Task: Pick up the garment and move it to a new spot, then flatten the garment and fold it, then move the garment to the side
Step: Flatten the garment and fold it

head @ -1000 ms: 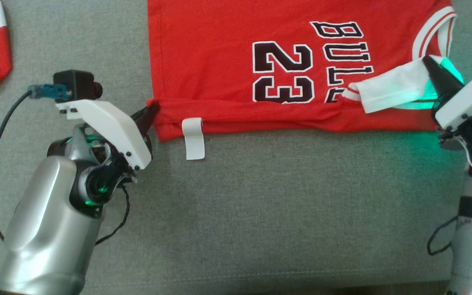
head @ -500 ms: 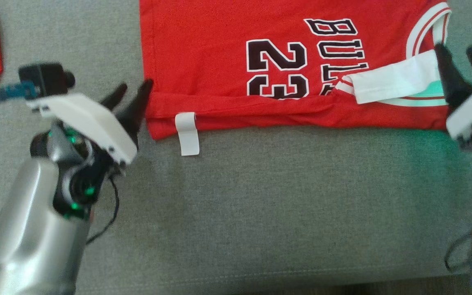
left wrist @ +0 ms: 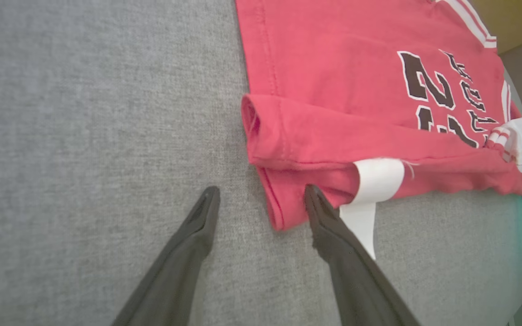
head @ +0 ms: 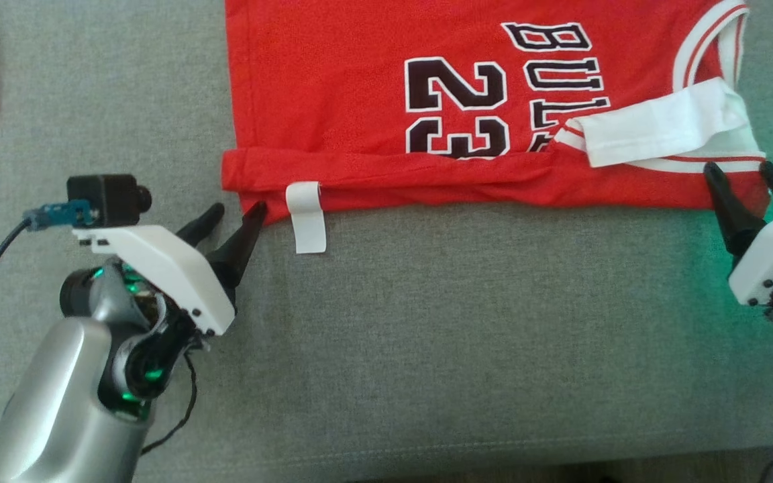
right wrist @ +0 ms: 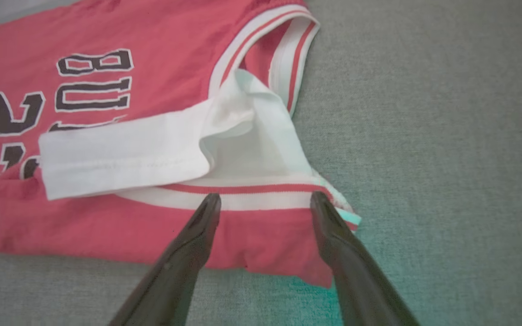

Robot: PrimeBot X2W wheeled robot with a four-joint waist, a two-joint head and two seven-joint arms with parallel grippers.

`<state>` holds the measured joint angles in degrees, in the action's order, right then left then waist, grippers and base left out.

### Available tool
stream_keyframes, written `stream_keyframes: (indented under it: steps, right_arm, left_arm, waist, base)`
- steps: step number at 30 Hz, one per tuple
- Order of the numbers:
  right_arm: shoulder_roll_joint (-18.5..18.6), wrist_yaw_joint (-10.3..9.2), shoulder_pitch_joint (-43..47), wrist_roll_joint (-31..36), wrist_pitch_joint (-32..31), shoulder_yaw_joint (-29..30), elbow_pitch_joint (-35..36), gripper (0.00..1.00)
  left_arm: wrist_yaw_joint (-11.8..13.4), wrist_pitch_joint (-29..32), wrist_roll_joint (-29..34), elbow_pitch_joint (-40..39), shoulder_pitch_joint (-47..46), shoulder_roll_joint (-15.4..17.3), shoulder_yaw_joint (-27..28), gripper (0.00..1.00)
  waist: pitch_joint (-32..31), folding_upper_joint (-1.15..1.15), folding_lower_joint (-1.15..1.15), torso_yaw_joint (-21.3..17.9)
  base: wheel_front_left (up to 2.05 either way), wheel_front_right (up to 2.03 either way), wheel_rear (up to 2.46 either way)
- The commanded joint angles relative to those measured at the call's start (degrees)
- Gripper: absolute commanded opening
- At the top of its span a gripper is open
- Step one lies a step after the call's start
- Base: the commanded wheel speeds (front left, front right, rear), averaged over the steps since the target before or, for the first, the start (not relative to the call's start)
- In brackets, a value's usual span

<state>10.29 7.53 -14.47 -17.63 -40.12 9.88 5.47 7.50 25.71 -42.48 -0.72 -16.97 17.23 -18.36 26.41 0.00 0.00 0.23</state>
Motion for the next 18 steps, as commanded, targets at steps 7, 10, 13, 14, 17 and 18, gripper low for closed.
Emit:
stream_keyframes:
  steps: [7,10,13,14,17,18]
  right_arm:
    - [3.25,-0.04,-0.27,0.18,-2.07,-0.75,-0.35,1.0]
    - [3.89,-0.04,-0.25,-0.12,-2.57,-1.03,-0.95,1.0]
    - [4.14,-0.04,-0.12,-0.66,-2.85,-1.15,-1.34,1.0]
    - [4.22,-0.04,0.02,-0.83,-2.92,-1.17,-1.46,1.0]
    - [4.6,-0.04,0.64,-1.46,-3.31,-1.13,-1.42,1.0]
    - [4.75,-0.04,0.87,-1.62,-3.43,-1.07,-1.33,1.0]
  left_arm:
    - [-0.3,1.0,1.27,1.54,-4.08,1.88,0.52,1.0]
    - [-0.56,1.45,1.47,2.5,-4.39,2.03,-0.1,1.0]
    - [-0.96,1.81,1.33,2.96,-3.97,2.31,-0.52,1.0]
    - [-1.12,1.97,1.3,2.99,-3.63,2.46,-0.74,1.0]
    - [-1.48,2.76,1.18,2.1,-2.4,2.99,-1.46,1.0]
    - [-1.56,3.11,1.14,1.71,-2.0,3.22,-1.68,1.0]
  waist:
    - [2.1,0.0,0.0,0.11]
    - [2.28,0.0,0.0,-0.06]
    - [1.99,0.0,0.0,-0.33]
    - [1.73,0.0,0.0,-0.43]
    - [1.12,0.0,0.0,-0.66]
    - [0.94,0.0,0.0,-0.69]
  base:
    - [0.0,0.0,0.0]
    - [0.0,0.0,0.0]
    - [0.0,0.0,0.0]
    - [0.0,0.0,0.0]
    - [0.0,0.0,0.0]
    - [0.0,0.0,0.0]
